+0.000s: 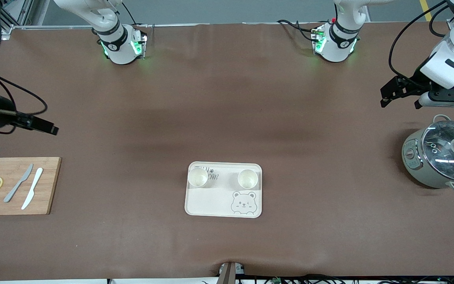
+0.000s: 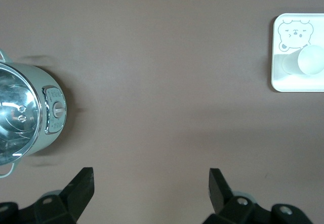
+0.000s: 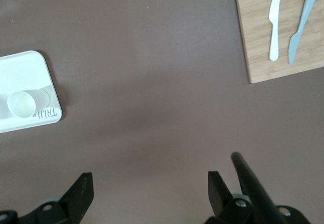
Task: Place white IKEA cup upright on tray with both arms
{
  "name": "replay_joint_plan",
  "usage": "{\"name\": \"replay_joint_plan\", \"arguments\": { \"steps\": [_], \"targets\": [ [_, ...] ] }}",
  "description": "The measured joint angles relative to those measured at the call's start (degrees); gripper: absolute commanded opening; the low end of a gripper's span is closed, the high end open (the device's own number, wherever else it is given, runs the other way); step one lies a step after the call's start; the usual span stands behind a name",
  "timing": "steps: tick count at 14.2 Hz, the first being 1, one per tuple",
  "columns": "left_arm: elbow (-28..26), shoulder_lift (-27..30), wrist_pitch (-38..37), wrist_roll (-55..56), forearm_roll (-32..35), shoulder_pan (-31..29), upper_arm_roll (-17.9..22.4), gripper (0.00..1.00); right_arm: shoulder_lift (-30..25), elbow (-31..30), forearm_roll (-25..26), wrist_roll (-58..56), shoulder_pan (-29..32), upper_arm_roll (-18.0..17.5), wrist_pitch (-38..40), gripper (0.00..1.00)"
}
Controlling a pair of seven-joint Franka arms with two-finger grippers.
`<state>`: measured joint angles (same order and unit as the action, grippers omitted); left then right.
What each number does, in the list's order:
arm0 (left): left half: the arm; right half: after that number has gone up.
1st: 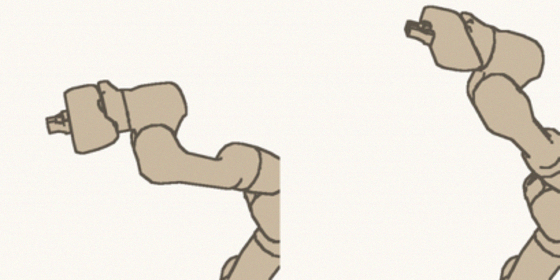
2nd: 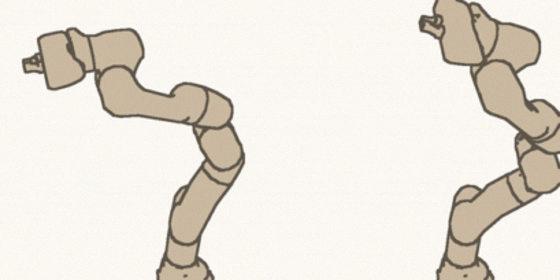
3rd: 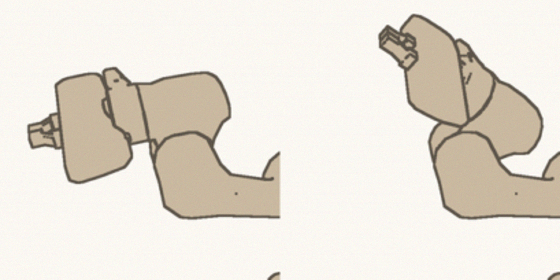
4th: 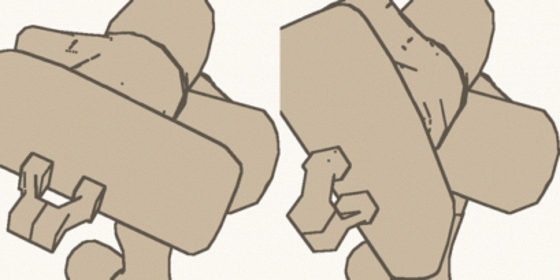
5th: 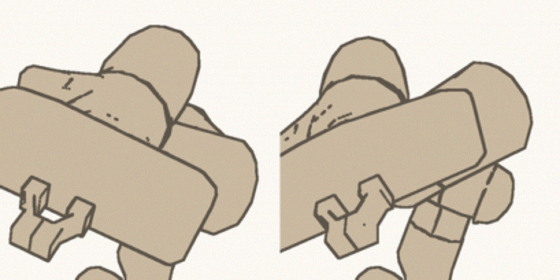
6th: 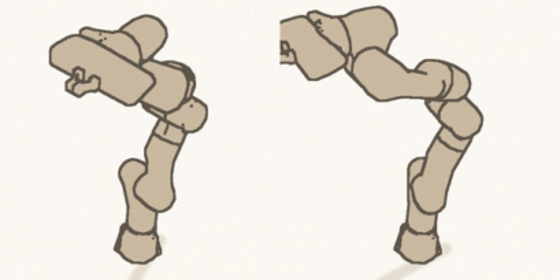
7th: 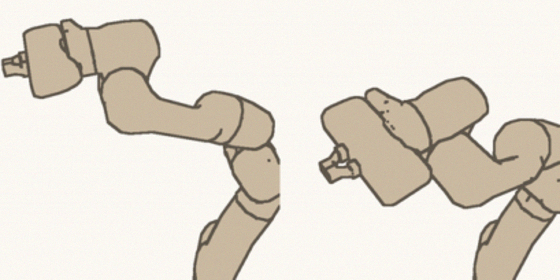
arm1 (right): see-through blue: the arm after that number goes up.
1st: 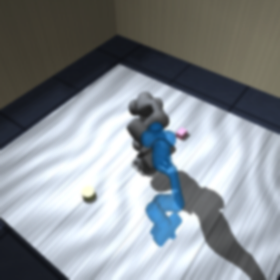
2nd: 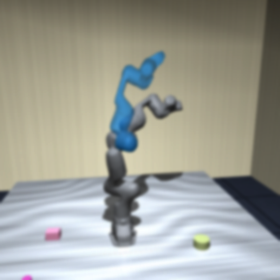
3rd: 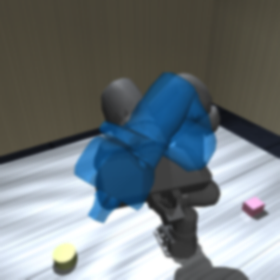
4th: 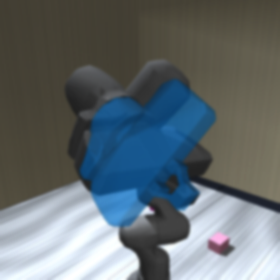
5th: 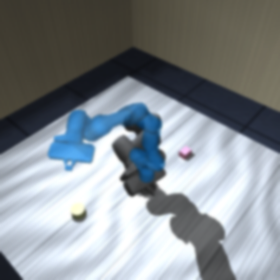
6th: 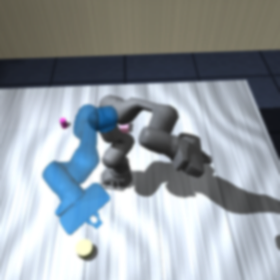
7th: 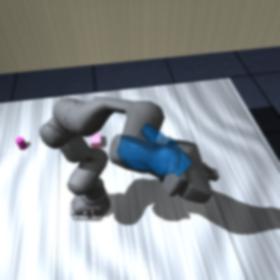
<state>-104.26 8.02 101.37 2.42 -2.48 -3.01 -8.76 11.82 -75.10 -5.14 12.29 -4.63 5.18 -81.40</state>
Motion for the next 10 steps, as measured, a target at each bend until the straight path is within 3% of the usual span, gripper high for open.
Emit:
{"name": "replay_joint_plan", "arguments": {
  "steps": [4,10],
  "targets": [
    [0.0,-0.3,0.0,-0.1,0.0,0.0,0.0,1.0,-6.3,-3.6,0.5,-10.0,2.2,-0.4,0.1,1.0],
    [0.0,-0.4,-0.1,-2.6,0.0,0.0,0.0,1.0,-10.9,-5.6,2.2,-17.1,5.6,-1.2,2.4,1.0]
  ]
}}
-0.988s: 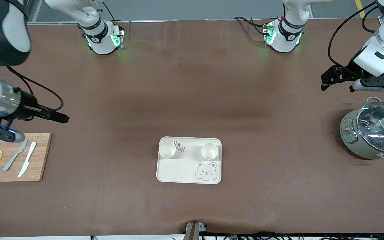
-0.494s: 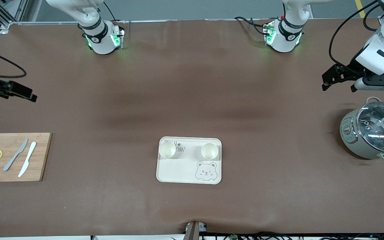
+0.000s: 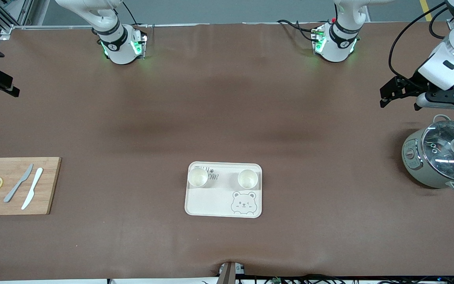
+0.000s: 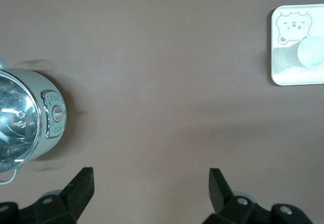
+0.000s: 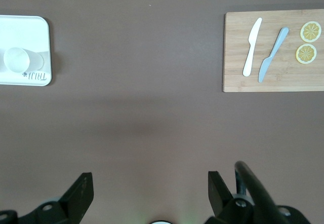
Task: Place white IKEA cup upright on tray with both arms
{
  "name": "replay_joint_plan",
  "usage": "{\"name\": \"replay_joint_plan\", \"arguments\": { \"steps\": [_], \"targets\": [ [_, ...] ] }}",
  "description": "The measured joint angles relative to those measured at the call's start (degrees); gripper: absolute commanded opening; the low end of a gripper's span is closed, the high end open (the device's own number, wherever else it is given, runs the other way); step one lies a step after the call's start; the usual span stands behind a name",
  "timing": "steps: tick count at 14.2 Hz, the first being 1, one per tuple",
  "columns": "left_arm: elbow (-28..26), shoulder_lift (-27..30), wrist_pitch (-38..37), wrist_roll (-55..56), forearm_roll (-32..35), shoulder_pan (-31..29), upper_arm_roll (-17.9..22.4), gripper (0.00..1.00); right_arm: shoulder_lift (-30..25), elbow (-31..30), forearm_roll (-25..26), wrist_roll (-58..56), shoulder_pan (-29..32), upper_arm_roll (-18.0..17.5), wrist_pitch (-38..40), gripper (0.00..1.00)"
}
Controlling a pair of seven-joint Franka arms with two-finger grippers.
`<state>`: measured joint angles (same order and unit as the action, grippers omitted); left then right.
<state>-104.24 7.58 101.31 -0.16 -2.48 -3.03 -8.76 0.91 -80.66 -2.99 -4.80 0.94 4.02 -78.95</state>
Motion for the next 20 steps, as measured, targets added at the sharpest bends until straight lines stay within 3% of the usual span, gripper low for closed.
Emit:
{"name": "replay_joint_plan", "arguments": {
  "steps": [5,20],
  "targets": [
    [0.0,0.0,0.0,0.0,0.0,0.0,0.0,1.0,-2.2,-3.9,0.0,-0.2,-0.1,-1.1,-1.1,1.0],
    [0.1,0.0,-0.1,0.0,0.0,0.0,0.0,1.0,-2.2,-4.0,3.7,-0.3,-0.5,-1.4,-1.2,1.0]
  ]
}}
